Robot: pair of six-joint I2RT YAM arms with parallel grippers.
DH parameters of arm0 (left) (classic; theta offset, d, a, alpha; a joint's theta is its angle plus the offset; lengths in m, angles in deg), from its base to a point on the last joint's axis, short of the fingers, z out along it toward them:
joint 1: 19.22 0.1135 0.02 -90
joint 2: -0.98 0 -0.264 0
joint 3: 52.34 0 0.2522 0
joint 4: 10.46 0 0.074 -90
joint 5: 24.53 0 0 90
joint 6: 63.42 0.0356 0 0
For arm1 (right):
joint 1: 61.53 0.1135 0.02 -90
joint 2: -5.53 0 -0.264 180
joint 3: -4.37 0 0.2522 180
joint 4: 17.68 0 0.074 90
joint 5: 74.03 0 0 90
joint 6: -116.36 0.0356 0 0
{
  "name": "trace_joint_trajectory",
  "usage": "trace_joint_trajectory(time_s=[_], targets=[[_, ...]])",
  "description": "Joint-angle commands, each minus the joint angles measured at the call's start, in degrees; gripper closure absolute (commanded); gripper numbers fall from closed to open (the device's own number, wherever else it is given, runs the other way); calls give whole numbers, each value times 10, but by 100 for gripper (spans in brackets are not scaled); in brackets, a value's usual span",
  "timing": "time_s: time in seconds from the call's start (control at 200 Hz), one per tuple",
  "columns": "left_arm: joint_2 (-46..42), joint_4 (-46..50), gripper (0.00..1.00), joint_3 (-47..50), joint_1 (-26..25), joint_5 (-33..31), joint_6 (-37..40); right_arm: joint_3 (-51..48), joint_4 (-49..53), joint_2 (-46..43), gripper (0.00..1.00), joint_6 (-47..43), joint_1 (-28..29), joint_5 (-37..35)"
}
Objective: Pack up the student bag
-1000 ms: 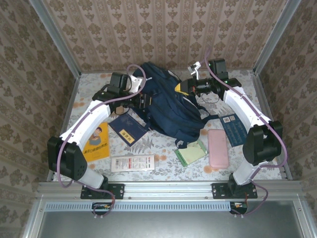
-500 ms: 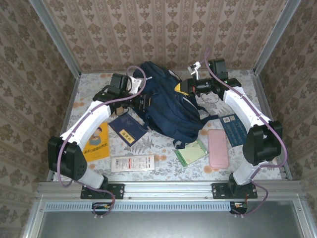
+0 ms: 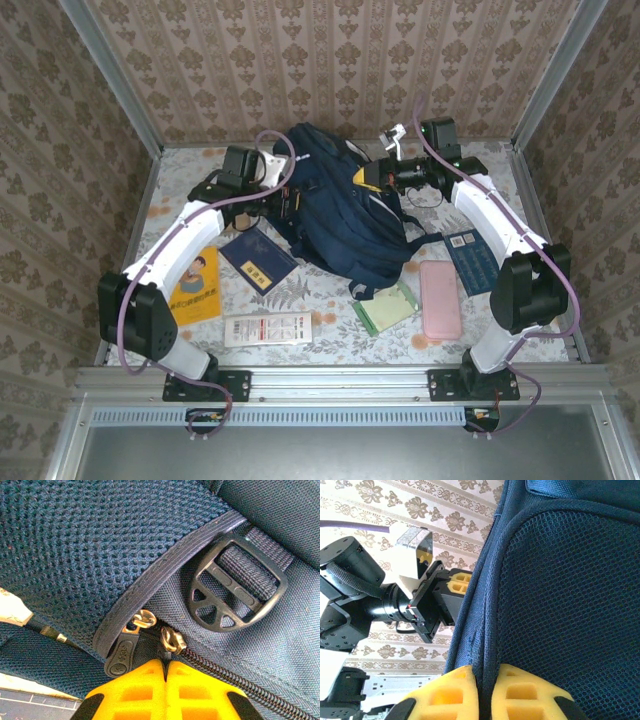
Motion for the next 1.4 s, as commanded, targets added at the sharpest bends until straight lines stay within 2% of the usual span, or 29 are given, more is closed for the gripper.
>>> trace_joint_trajectory(time_s=[0.0,0.56,0.78,0.93,0.99,1.06,1.115,1.165,1.205,1.315,1.395], targets=[[-35,9,100,19,-13,0,11,47,-9,-20,100,-49,1,23],[-73,24,100,50,-123,3,-10,56,34,-13,100,-86,4,-22],[-81,66,100,36,-143,32,-7,77,128,-22,100,-189,21,-107],[-77,71,100,35,-149,64,-15,77,145,-22,100,-209,37,-133],[-78,74,100,35,-149,45,-20,78,154,-22,100,-216,40,-147],[-97,68,100,41,-135,-12,-33,74,164,-32,100,-228,42,-178],[-110,67,85,41,-107,-48,-50,63,166,-49,100,-248,47,-205],[-113,74,64,34,-74,-72,-69,44,165,-67,100,-273,58,-244],[-109,80,53,23,-50,-85,-79,28,162,-82,100,-296,71,-279],[-84,92,45,-9,-13,-125,-80,-10,145,-112,100,-368,106,-351],[-63,83,44,-16,26,-106,-111,9,163,-101,100,-413,123,-383]])
